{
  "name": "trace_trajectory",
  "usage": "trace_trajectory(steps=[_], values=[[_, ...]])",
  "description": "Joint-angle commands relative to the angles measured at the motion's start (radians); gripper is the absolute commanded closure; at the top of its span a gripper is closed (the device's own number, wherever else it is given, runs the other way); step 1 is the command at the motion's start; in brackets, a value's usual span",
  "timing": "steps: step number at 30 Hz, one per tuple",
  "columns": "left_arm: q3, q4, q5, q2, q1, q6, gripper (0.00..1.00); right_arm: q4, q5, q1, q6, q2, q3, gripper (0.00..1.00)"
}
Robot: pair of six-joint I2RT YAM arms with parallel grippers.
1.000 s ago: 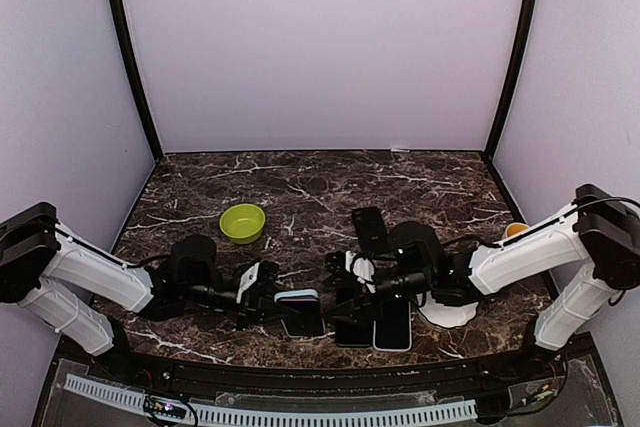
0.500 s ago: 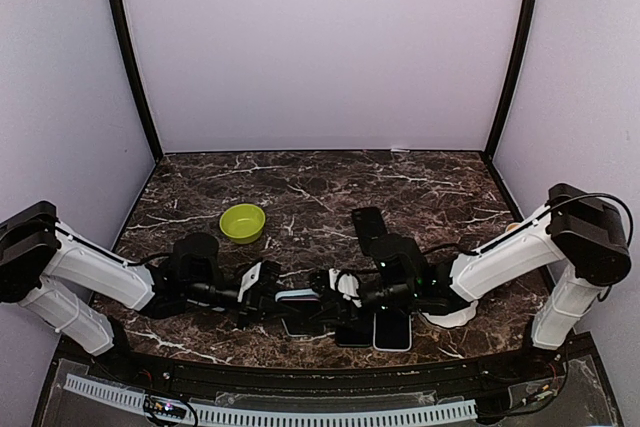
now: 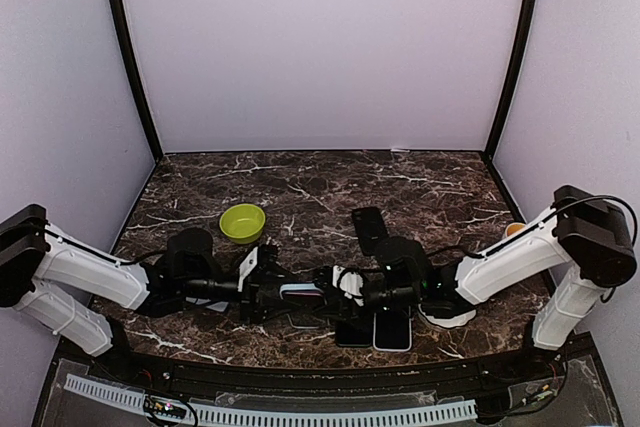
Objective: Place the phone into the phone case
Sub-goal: Press the corner of the phone case at the top left corner of the phone case, then press the corner of the phone case at the top right corner of the phone case.
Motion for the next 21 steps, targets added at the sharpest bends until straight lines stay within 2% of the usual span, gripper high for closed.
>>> trace_trajectory(steps=[1,3,5,6,8,11,13,17,21], values=[[-0.009,0.029,0.023,-0.041,-0.002,-0.051,0.49,0.097,0.071,0.011,0.032,-0.030,-0.025,1.00],[-0.007,0.026,0.045,-0.039,-0.001,-0.056,0.61,0.104,0.072,0.012,0.040,-0.032,-0.029,1.00],[-0.005,0.022,0.060,-0.036,-0.002,-0.055,0.78,0.105,0.075,0.012,0.043,-0.034,-0.030,1.00],[-0.004,0.018,0.061,-0.036,-0.003,-0.052,0.91,0.102,0.076,0.011,0.044,-0.037,-0.031,0.97],[-0.003,0.012,0.054,-0.036,-0.002,-0.044,0.99,0.088,0.084,0.012,0.044,-0.044,-0.028,0.84],[-0.005,0.003,0.045,-0.042,-0.001,-0.027,1.00,0.052,0.102,0.012,0.038,-0.070,-0.025,0.54],[-0.005,-0.005,0.045,-0.043,-0.002,-0.018,1.00,0.022,0.101,0.011,0.025,-0.099,-0.018,0.44],[-0.003,-0.016,0.053,-0.043,-0.002,-0.001,1.00,-0.056,0.041,0.007,-0.005,-0.164,0.010,0.37],[0.009,-0.033,0.063,-0.039,-0.001,0.012,1.00,-0.118,-0.010,0.004,-0.027,-0.190,0.041,0.41]])
